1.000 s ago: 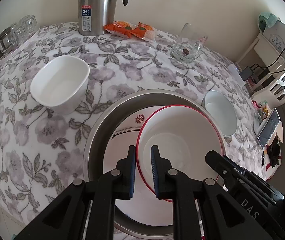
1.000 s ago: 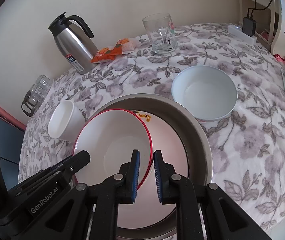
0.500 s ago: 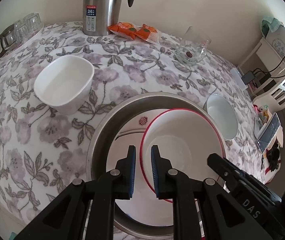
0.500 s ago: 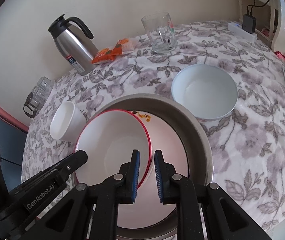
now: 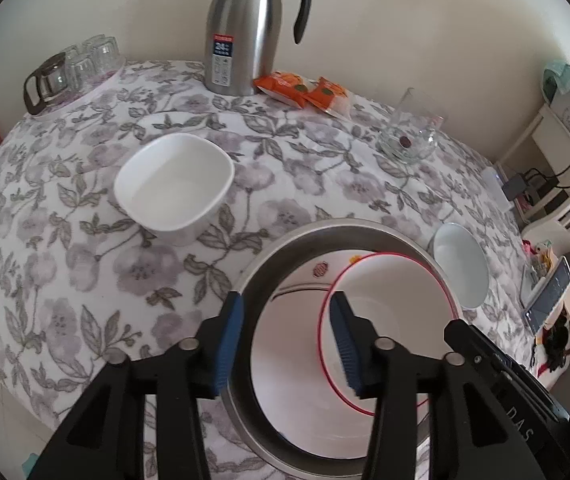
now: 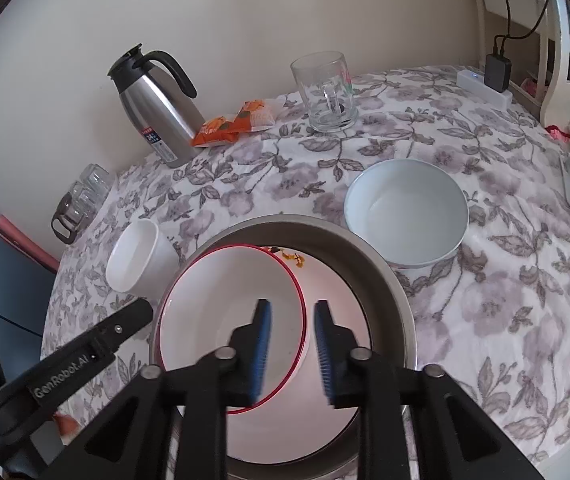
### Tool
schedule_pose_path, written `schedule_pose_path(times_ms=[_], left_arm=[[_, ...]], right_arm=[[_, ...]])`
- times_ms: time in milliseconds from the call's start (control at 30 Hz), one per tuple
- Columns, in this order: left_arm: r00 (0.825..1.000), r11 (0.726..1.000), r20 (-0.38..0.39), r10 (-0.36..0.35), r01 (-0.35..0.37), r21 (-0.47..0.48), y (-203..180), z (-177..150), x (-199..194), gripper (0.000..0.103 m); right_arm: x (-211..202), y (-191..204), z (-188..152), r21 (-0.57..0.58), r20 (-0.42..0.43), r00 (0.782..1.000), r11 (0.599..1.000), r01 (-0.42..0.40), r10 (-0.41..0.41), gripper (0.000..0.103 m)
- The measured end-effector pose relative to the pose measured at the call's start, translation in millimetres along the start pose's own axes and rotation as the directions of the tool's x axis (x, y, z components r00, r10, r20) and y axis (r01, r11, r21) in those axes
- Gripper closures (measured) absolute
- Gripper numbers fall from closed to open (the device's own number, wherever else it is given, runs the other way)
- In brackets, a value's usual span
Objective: Organize plates and bowls
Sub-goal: 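Move both tools to the rim of the white square bowl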
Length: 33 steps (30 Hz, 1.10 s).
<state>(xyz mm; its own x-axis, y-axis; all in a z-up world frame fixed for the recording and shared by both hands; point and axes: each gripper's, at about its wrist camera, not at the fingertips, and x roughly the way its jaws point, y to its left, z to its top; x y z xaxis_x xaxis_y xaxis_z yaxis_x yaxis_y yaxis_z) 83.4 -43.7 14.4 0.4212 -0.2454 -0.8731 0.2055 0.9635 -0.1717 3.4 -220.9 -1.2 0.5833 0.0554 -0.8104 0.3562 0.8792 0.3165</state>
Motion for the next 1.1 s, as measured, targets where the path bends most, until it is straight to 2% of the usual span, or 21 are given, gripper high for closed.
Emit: schedule_pose_path(times_ms=[33,67,100,133,233,433,533,567,700,800,833,933,1100], left_arm=[[1.000,1.000,0.004,0.012,-0.012,-0.005,1,0,-1,0.049],[1.000,1.000,0.007,0.023,-0.023,-0.009,2,1,-1,0.047],[0.999,0.999,0.011,0.036,-0.036,-0.013,3,1,-2,0.040],[0.998,0.998,0.015,0.053,-0.053,-0.019,6,1,-2,0.033],[0.997,0.996,0.022,0.079,-0.078,-0.034,10,2,-3,0.024],[0.988,0.987,0.026,0.150,-0.148,-0.059,21,3,-1,0.022],[0.986,0.983,0.019,0.166,-0.163,-0.087,29,3,0,0.009],[0.986,0.982,0.021,0.167,-0.165,-0.093,30,3,0,0.009],[0.984,0.977,0.022,0.179,-0.175,-0.121,38,4,0,0.009],[0.981,0.973,0.011,0.195,-0.192,-0.129,42,4,2,0.007],[0.979,0.971,0.005,0.204,-0.201,-0.131,44,4,3,0.003],[0.976,0.966,-0.002,0.219,-0.218,-0.139,47,4,5,0.003],[0.978,0.967,0.000,0.209,-0.206,-0.149,53,6,2,0.003]], right_arm=[[0,0,0,-0.002,0.001,1.000,1.000,0.005,-0.005,0.065],[0,0,0,-0.004,0.003,1.000,1.000,0.012,-0.012,0.057],[0,0,0,-0.006,0.004,1.000,1.000,0.017,-0.017,0.051],[0,0,0,-0.010,0.006,1.000,1.000,0.020,-0.020,0.050],[0,0,1,-0.016,0.012,1.000,0.999,0.027,-0.027,0.041],[0,3,1,-0.044,0.028,0.999,0.998,0.044,-0.043,0.026],[0,4,1,-0.050,0.033,0.998,0.998,0.047,-0.045,0.023],[0,4,1,-0.048,0.034,0.998,0.998,0.049,-0.048,0.021],[1,2,2,-0.042,0.039,0.997,0.997,0.068,-0.066,0.000],[2,0,2,-0.036,0.040,0.997,0.997,0.068,-0.067,0.000],[2,-1,2,-0.034,0.039,0.997,0.997,0.068,-0.067,0.000],[4,-2,2,-0.034,0.035,0.997,0.997,0.071,-0.070,0.000],[2,1,2,-0.044,0.049,0.997,0.997,0.070,-0.067,0.000]])
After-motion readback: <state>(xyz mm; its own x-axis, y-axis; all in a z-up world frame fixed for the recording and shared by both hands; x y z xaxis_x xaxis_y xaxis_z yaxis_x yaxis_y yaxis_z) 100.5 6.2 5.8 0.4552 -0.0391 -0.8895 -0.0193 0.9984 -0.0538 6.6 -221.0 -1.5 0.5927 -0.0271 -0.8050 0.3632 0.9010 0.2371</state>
